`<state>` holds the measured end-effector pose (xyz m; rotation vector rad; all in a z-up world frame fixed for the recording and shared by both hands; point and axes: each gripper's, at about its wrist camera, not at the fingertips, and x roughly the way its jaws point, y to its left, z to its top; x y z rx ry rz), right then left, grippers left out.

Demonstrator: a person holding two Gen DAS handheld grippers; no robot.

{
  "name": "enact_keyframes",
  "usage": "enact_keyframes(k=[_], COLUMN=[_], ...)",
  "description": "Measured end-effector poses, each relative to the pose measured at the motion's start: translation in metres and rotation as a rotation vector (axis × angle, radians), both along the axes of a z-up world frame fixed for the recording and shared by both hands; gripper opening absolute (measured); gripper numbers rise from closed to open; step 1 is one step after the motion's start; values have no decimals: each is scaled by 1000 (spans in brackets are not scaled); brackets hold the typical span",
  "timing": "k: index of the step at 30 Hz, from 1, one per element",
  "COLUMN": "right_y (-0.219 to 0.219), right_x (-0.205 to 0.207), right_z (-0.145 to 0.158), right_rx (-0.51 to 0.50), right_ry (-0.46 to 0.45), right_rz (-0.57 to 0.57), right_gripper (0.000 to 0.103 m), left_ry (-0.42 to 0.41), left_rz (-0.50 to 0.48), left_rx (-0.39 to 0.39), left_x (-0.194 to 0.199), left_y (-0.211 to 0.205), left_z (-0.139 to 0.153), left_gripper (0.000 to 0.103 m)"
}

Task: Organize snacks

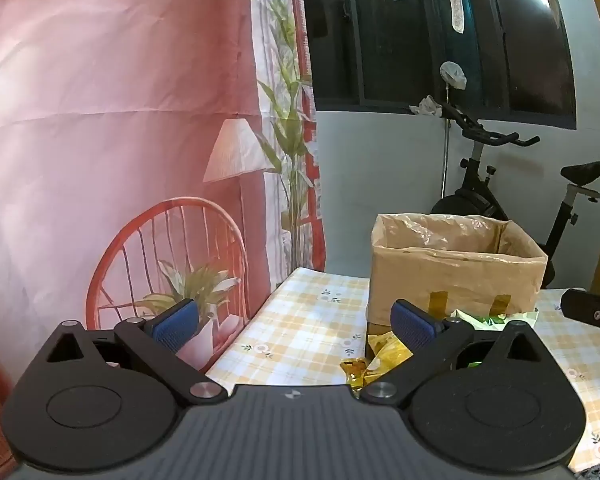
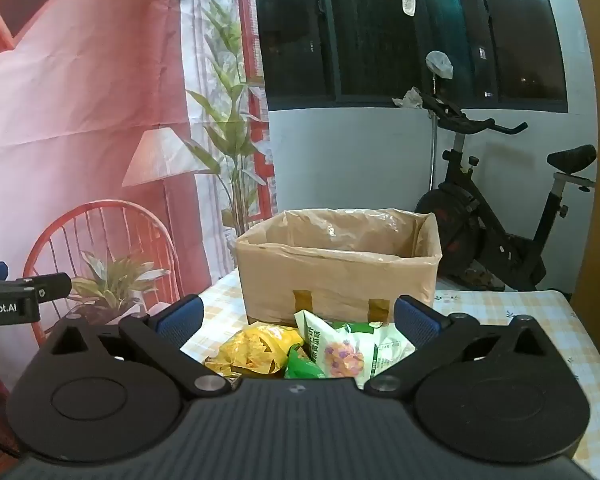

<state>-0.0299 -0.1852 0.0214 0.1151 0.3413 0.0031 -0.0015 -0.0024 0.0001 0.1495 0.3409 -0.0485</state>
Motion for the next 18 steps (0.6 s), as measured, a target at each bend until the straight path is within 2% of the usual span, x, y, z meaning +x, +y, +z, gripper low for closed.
enact_keyframes(k=[5, 6, 18], right_y=[1, 1, 2], right_x=[0, 0, -1], right_z=[0, -1, -2], right_rx=[-19, -17, -17], right_ry=[-8, -7, -6], right_rz=[-3, -5, -16], right_gripper=[103, 103, 103], left_ry=[4, -14, 0], left_rz=[11, 13, 10], left_rx=[-42, -27, -36], left_x=[2, -1, 0], left_y=[5, 1, 5], left_z=[2, 0, 1], left_gripper=[103, 103, 103])
